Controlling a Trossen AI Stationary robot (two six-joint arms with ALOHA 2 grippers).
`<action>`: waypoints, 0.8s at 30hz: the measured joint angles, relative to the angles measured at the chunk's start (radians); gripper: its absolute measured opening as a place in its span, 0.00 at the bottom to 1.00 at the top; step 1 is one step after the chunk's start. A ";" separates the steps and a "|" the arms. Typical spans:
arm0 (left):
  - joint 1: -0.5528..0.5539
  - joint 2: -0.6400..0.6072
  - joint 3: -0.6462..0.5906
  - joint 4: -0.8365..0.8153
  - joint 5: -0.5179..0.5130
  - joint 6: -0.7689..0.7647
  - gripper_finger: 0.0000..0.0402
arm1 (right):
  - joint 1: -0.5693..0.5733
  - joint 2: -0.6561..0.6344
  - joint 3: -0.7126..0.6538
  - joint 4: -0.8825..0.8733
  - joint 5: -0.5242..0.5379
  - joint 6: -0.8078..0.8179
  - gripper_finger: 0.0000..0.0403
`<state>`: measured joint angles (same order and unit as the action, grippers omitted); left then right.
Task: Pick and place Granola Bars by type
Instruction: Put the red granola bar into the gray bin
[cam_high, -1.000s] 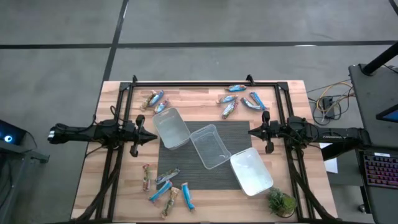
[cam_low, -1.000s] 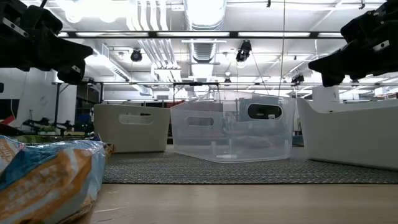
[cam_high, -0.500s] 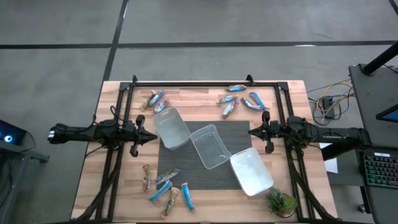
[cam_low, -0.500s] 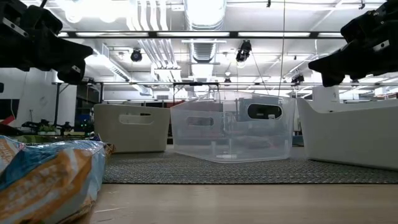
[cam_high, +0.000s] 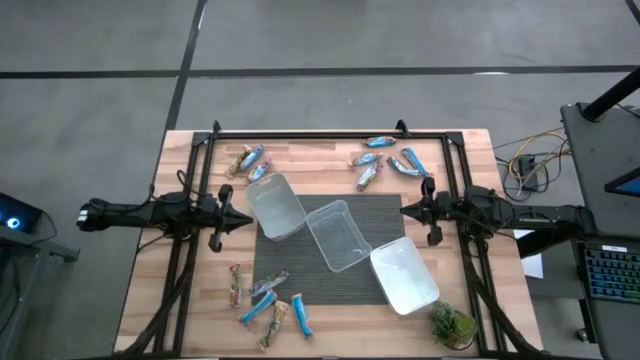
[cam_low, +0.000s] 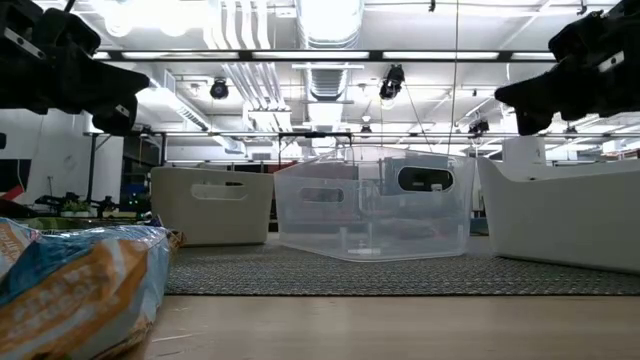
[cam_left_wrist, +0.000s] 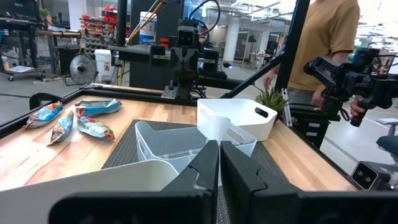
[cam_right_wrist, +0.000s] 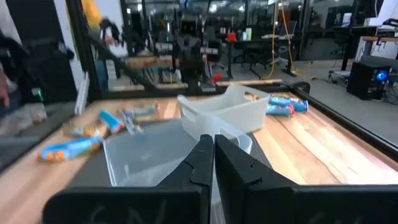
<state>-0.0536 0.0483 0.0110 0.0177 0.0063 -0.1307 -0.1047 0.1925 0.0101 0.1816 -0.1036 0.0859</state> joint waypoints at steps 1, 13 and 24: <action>0.000 0.000 0.000 0.002 -0.001 0.000 0.00 | 0.000 0.000 0.000 0.017 0.000 0.013 0.02; 0.000 0.000 0.000 0.002 -0.001 -0.063 0.00 | 0.000 -0.001 0.000 0.085 0.000 0.014 0.02; 0.000 0.000 0.001 -0.007 0.000 -0.060 0.00 | 0.000 -0.001 0.000 0.092 0.001 0.029 0.02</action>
<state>-0.0537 0.0486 0.0116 0.0105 0.0059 -0.1909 -0.1043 0.1917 0.0101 0.2735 -0.1024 0.1150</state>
